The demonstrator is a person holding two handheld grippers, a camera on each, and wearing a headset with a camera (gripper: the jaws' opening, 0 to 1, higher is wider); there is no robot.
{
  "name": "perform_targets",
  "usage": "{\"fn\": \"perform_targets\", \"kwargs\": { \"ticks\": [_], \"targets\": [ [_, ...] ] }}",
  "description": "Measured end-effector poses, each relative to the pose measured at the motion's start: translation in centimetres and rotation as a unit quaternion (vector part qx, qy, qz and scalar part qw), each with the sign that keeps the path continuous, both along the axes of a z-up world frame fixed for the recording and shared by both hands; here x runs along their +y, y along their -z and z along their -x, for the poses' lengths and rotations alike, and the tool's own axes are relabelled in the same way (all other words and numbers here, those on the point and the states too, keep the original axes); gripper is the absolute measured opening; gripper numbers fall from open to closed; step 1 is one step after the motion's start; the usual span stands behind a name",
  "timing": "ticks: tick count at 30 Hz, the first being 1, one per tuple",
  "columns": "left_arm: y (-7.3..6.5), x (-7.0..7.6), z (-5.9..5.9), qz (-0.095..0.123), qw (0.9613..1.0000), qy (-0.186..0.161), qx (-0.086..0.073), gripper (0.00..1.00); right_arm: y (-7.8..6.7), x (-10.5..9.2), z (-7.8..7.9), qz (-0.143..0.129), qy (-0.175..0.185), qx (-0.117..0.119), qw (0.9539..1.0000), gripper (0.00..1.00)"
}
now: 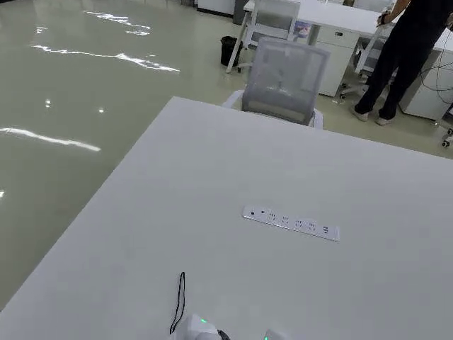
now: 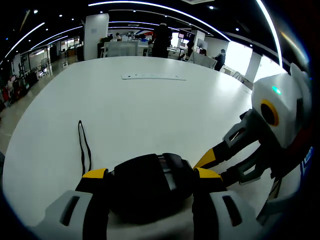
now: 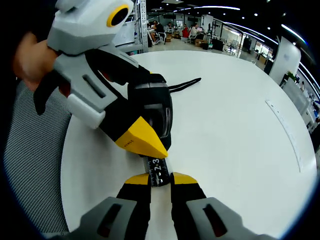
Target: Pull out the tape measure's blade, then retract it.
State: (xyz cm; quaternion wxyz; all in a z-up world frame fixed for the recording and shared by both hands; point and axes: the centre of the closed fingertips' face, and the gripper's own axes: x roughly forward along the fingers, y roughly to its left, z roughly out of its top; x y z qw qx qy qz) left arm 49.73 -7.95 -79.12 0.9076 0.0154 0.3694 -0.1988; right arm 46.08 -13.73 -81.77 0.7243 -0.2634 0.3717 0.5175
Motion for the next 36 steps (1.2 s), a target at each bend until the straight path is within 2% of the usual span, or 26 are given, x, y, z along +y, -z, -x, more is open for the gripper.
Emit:
{"fn": "perform_targets", "kwargs": {
  "ticks": [26,33,36],
  "targets": [
    [0.0,0.0,-0.1,0.001,1.0,0.004,0.001,0.64,0.0,1.4,-0.2,-0.009,-0.006,-0.003,0.9999,0.13],
    [0.1,-0.1,-0.1,0.003,1.0,0.005,0.002,0.64,-0.1,1.7,-0.3,-0.022,-0.003,-0.006,0.9997,0.13],
    [-0.1,0.0,-0.1,0.002,1.0,0.005,0.001,0.64,-0.2,1.8,-0.2,-0.025,-0.01,-0.014,0.9995,0.14]
  ]
}}
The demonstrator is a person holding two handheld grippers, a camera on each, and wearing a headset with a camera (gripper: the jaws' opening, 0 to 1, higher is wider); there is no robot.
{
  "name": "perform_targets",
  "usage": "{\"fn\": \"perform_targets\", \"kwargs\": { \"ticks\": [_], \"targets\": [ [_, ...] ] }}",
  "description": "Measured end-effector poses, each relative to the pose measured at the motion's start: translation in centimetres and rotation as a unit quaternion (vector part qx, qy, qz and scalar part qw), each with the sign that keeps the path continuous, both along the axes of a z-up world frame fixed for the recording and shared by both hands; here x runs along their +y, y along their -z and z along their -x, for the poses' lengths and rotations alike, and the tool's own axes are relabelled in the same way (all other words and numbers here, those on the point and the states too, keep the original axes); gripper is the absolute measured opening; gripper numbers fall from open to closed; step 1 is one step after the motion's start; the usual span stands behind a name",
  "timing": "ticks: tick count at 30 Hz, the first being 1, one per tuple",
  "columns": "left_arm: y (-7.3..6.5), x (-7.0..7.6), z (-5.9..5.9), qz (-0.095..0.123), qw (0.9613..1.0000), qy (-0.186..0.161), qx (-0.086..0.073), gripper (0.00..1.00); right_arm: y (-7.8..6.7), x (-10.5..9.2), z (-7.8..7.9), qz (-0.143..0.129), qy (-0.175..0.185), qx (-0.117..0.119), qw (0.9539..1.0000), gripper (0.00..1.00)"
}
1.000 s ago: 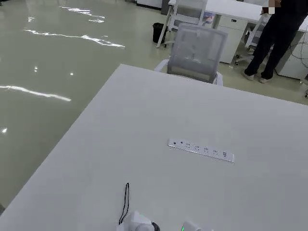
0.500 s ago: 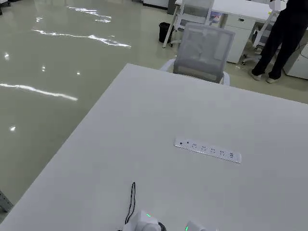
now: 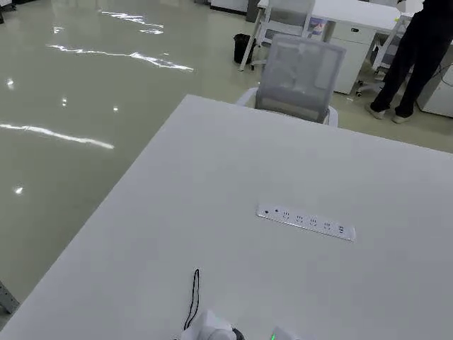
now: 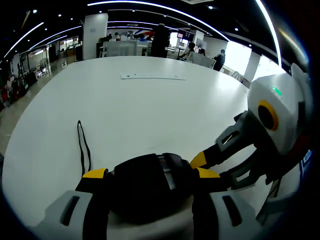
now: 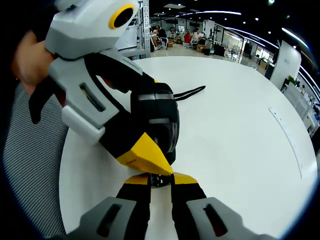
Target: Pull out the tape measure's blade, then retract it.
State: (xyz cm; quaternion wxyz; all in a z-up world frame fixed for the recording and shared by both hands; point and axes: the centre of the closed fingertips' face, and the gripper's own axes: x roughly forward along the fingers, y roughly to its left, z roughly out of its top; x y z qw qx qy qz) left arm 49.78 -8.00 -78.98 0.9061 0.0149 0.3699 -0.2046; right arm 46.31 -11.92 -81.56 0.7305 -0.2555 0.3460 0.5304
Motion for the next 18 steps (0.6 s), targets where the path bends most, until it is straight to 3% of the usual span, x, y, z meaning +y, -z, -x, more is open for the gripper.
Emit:
{"fn": "perform_targets", "kwargs": {
  "ticks": [15,18],
  "targets": [
    [0.08,0.05,-0.04,0.001,1.0,0.001,0.0,0.64,0.01,-0.84,0.36,0.011,-0.031,-0.021,0.9992,0.14],
    [0.01,0.07,0.02,0.001,1.0,0.001,0.0,0.64,-0.05,-0.79,0.25,0.009,-0.017,-0.01,0.9998,0.13]
  ]
}}
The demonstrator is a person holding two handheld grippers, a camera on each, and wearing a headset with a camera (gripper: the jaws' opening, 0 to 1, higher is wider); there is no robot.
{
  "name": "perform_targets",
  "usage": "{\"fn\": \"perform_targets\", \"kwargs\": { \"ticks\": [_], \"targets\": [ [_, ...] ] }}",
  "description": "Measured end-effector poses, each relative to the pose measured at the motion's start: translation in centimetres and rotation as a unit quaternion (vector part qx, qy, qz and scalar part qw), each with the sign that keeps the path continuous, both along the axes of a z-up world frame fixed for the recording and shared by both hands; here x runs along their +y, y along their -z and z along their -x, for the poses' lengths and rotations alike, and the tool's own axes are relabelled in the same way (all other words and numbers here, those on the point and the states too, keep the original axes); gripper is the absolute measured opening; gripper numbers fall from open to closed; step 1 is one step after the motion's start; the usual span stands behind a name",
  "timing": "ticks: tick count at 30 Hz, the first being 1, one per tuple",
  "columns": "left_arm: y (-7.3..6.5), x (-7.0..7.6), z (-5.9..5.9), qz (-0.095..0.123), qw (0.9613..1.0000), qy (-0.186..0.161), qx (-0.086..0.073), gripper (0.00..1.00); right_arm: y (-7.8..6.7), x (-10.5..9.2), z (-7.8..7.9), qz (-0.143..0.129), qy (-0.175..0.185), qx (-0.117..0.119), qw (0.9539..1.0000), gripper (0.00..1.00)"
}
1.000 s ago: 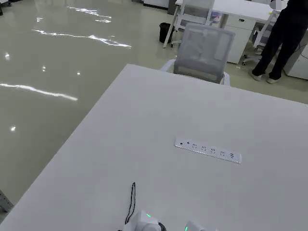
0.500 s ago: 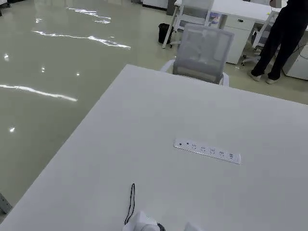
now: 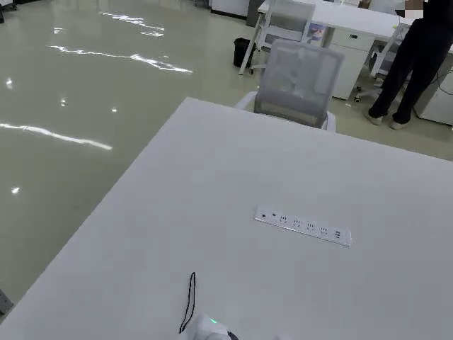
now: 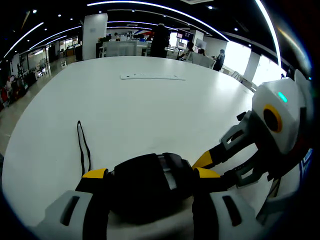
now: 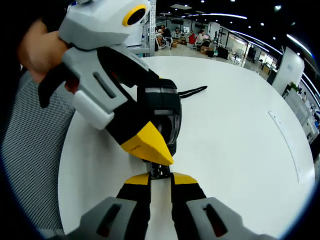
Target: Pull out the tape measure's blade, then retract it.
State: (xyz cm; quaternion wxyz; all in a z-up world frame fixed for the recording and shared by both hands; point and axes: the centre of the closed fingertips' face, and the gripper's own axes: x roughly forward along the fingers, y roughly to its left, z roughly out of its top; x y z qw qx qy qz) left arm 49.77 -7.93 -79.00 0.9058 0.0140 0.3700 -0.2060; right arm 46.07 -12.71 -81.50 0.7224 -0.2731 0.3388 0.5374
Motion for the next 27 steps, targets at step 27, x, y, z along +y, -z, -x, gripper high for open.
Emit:
{"fn": "perform_targets", "kwargs": {
  "ticks": [27],
  "targets": [
    [0.0,0.0,-0.1,0.003,1.0,0.0,0.003,0.64,0.2,1.1,-0.3,-0.016,0.008,0.008,0.9998,0.13]
  ]
}}
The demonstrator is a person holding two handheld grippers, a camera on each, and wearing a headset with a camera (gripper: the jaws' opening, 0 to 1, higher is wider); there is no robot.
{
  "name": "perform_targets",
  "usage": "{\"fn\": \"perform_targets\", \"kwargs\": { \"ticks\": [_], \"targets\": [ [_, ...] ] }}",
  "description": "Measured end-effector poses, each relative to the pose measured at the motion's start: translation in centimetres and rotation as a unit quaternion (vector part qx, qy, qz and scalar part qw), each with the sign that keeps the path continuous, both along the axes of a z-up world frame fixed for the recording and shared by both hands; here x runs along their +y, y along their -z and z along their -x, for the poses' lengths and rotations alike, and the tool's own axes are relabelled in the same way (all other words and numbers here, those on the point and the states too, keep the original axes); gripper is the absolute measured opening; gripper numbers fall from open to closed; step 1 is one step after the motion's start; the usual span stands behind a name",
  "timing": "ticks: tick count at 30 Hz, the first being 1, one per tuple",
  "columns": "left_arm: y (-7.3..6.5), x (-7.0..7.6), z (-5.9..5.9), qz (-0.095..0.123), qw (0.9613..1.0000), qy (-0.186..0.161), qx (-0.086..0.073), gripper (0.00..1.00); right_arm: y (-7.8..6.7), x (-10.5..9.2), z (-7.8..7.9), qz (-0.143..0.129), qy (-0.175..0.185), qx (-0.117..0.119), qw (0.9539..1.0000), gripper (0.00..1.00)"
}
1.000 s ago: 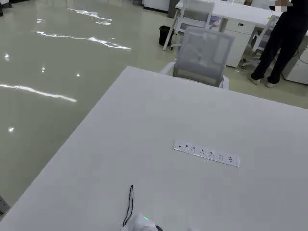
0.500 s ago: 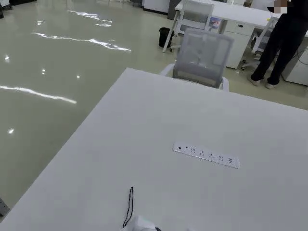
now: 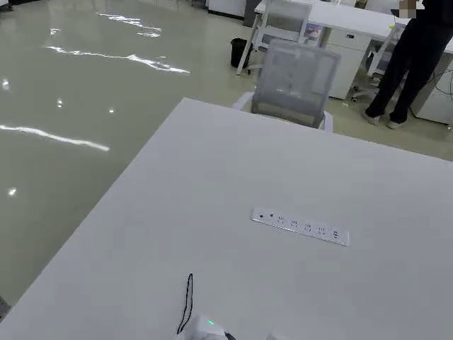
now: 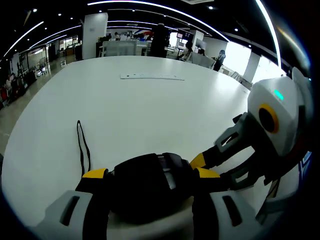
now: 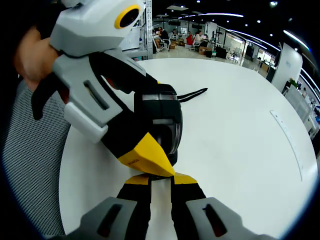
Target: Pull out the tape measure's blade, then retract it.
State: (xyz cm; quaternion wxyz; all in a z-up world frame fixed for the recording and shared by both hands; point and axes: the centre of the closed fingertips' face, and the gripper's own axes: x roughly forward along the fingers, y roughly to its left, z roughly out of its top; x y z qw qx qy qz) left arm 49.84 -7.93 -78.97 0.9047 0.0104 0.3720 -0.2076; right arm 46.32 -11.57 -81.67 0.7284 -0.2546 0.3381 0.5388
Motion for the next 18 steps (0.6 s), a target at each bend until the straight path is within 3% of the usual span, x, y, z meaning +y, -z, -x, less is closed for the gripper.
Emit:
{"fn": "perform_targets", "kwargs": {
  "ticks": [18],
  "targets": [
    [0.09,0.05,-0.06,0.001,1.0,-0.001,0.003,0.65,-0.12,0.13,0.04,-0.004,0.001,0.005,1.0,0.13]
  ]
}}
